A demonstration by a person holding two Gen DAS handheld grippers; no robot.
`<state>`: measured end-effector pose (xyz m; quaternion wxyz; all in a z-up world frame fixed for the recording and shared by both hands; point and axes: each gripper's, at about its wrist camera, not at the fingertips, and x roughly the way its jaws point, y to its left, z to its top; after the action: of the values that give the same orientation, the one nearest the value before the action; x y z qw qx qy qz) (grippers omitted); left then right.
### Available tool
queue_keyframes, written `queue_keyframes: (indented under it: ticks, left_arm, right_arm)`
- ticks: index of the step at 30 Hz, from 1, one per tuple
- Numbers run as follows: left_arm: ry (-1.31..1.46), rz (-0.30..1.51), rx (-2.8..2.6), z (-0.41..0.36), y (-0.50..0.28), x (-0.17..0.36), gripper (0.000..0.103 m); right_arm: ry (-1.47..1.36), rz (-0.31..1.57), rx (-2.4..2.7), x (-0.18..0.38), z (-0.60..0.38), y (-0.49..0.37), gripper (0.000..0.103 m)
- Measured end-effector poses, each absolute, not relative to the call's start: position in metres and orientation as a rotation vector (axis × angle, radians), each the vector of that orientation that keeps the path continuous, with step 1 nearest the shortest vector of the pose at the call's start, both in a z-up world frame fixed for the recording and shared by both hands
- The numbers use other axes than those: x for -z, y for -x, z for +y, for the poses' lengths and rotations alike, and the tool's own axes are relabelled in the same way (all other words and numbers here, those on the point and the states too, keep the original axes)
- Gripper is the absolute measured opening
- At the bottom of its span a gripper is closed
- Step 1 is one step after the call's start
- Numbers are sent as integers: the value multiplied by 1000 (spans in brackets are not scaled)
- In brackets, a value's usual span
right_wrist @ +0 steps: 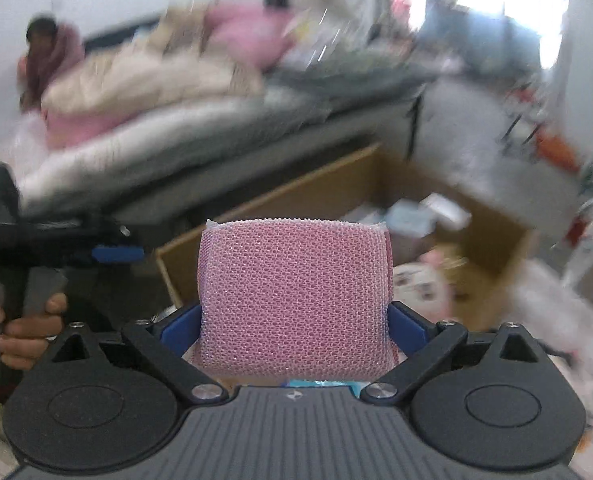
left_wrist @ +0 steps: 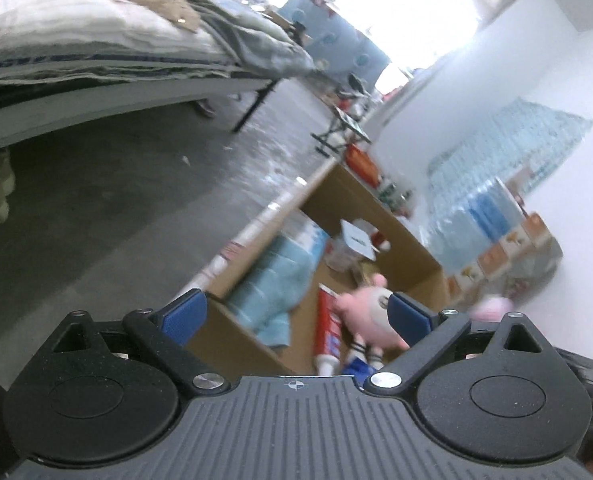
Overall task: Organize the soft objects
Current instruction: 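Lower the pink sponge into the cardboard box and open the right tool, then move both tools from the box back to the table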
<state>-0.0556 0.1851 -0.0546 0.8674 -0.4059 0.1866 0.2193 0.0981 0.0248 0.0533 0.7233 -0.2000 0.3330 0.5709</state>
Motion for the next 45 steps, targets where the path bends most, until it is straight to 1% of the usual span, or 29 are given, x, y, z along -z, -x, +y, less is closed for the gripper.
queue_keyframes:
  ticks: [4,6,8,9,11,13,16,17,18,19,20,21,23,25,27,29,30,34,36,39,41,43,44,45]
  left_arm:
    - [878,380,-477,202,61,63,98]
    - [888,376,-478,210,63,66,98]
    - [896,368,-483,215,64,69,98]
    - [896,364,-484,217,65,70,98]
    - [902,360,-489,222,65,72,98]
    - [909,357,-486,226,66,73,98]
    - [913,355,-481,229,67,75,98]
    - [913,355,-479,229,67,75,98]
    - [913,355,-479,229,67,76,98]
    - [914,356,-479,229,67,76,98]
    - [913,357,-478,229,68,76,98]
    - [913,358,-478,229,67,76,98]
    - [911,358,-478,229,68,75,98]
    - [907,356,-478,227,68,74,98]
    - [902,353,-480,226,68,73,98]
    - [897,354,-478,225,66,72,98]
    - [897,356,-475,224,66,71,98]
    - [890,367,-465,220,62,69,98]
    - [879,369,-459,216,61,66,98]
    - [864,367,-447,210,58,60,99]
    - [853,370,-442,206,56,57,99]
    - [842,379,-432,202,53,54,99]
    - [833,382,-428,200,51,52,99]
    - [820,385,-425,196,50,50,99]
  right_arm:
    - [524,971,-1218,-11,95,-112,85]
    - [531,1061,-1200,10,113,-116,87]
    - [536,1103,-1182,24,121,-109,89]
    - [546,1125,-1179,30,127,-109,87]
    - [562,1170,-1176,38,133,-108,87]
    - [565,1199,-1176,41,135,-104,87]
    - [516,1189,-1165,31,124,-105,87]
    - [481,1170,-1165,26,121,-108,85]
    - [455,1146,-1162,22,120,-113,77]
    - [435,1128,-1155,18,121,-118,65]
    - [408,1119,-1152,14,122,-122,59]
    - [375,1123,-1156,13,122,-126,51]
    - [360,1143,-1170,18,127,-127,44]
    - [408,1179,-1171,33,134,-123,38]
    - [483,1206,-1159,52,138,-115,38]
    - [494,1190,-1160,54,137,-112,38]
    - [473,1190,-1157,48,136,-115,36]
    - [370,1153,-1193,26,126,-118,36]
    - [345,1174,-1215,28,124,-116,37]
    - [305,1282,-1228,48,123,-115,37]
    - [277,1265,-1229,50,119,-116,38]
    - [223,1232,-1214,38,107,-118,38]
    - [183,1198,-1221,29,95,-118,40]
    - [146,1170,-1226,21,84,-117,48]
